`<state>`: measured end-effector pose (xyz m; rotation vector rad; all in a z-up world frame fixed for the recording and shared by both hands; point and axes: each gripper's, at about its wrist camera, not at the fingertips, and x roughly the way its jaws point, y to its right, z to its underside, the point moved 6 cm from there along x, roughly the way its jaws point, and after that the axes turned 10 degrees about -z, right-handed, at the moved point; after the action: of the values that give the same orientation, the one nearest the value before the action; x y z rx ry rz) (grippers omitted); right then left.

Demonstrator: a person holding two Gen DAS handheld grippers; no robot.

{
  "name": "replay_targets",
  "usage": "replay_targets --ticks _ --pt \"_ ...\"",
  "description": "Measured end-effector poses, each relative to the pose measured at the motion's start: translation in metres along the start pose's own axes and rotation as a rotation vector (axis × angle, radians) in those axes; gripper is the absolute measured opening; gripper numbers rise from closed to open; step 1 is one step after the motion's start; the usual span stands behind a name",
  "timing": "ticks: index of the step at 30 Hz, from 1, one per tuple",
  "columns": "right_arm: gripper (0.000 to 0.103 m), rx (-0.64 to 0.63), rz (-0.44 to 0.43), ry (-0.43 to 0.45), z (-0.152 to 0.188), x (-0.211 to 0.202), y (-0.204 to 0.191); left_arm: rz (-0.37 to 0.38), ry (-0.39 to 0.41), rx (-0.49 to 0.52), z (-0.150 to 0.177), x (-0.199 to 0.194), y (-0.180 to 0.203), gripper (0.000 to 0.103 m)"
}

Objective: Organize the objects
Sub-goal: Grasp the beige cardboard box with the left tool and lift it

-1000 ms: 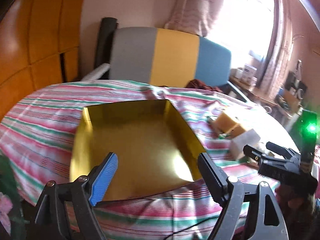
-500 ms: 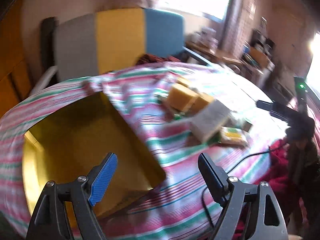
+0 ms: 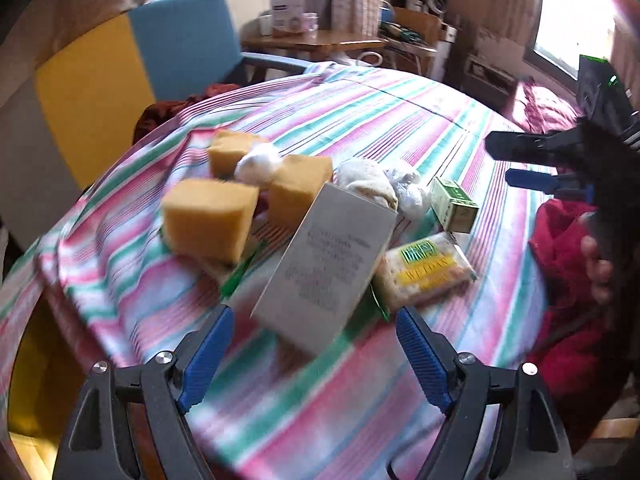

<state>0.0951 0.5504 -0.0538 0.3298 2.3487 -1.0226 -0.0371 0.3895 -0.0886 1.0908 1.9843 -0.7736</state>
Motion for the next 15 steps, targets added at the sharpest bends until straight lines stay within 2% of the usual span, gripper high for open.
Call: replay_targets --ticks 3,7,8,9,10,11,15 --pt "0.103 -0.001 -0.012 -0.007 0.000 0.001 0.000 0.021 -0.022 0.014 -0.007 0.018 0.001 0.089" --pt "0.103 -0.002 -0.019 -0.016 0.000 0.003 0.001 0.064 -0.054 0.005 -0.014 0.037 0.003 0.089" --pt "0.103 0.000 -0.019 -0.016 0.000 0.004 0.002 0.071 -0.062 -0.002 -0.014 0.040 0.004 0.086" --pt "0.103 0.002 -0.016 -0.015 0.000 0.004 0.002 0.087 -0.068 -0.006 -0.014 0.041 0.006 0.073" --pt "0.103 0.006 -0.012 -0.013 -0.001 0.004 0.004 0.107 -0.072 -0.018 -0.011 0.041 0.009 0.064" --pt "0.103 0.013 -0.007 -0.009 -0.001 0.003 0.006 0.101 -0.070 -0.025 -0.009 0.042 0.011 0.052" --pt "0.103 0.052 0.017 0.008 -0.005 0.000 0.016 0.124 -0.042 -0.084 0.009 0.024 0.017 0.051"
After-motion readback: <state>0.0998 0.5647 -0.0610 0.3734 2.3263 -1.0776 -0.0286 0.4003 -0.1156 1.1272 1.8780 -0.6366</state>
